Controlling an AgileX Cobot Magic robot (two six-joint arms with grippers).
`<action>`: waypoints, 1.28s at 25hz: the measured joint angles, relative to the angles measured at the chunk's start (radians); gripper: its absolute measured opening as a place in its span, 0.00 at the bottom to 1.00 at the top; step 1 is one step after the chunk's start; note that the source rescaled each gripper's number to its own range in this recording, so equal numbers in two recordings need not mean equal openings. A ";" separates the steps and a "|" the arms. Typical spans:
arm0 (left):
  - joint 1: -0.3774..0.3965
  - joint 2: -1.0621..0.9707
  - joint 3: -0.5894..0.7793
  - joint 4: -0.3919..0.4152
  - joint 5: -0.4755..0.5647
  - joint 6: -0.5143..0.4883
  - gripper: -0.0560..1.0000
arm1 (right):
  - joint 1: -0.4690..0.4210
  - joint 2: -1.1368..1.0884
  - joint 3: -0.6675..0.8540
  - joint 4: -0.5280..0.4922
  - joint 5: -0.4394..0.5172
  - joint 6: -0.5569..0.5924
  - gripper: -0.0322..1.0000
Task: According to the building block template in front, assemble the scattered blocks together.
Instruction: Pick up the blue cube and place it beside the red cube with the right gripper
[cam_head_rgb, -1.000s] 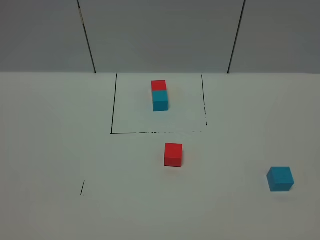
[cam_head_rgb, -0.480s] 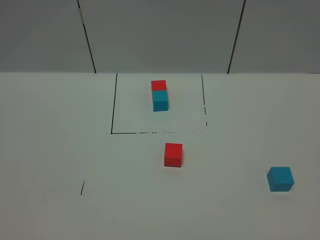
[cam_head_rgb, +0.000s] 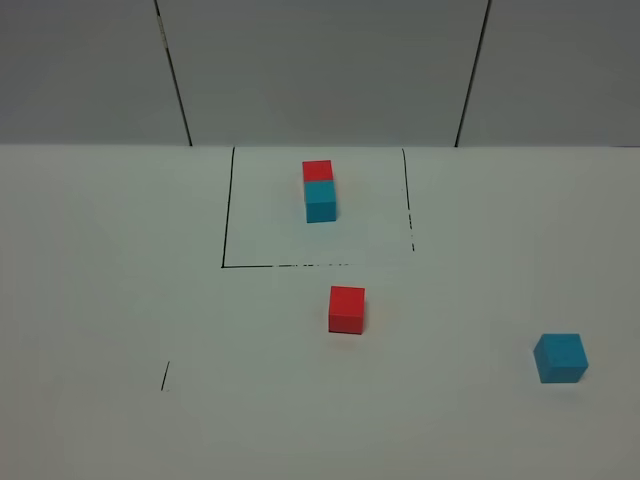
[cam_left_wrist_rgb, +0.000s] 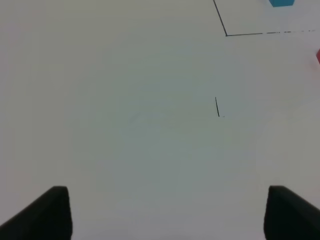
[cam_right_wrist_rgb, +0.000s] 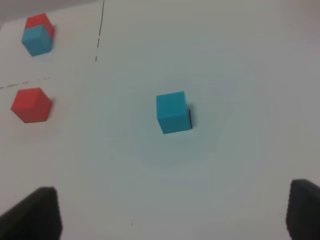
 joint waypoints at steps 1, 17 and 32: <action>0.000 0.000 0.000 0.000 0.000 0.000 0.65 | 0.000 0.004 -0.005 0.000 0.000 -0.001 0.83; 0.000 0.000 0.000 0.000 -0.001 0.002 0.65 | 0.000 0.940 -0.257 0.040 -0.071 -0.066 1.00; 0.000 0.000 0.000 0.000 -0.001 0.002 0.65 | 0.094 1.587 -0.474 0.003 -0.272 -0.017 1.00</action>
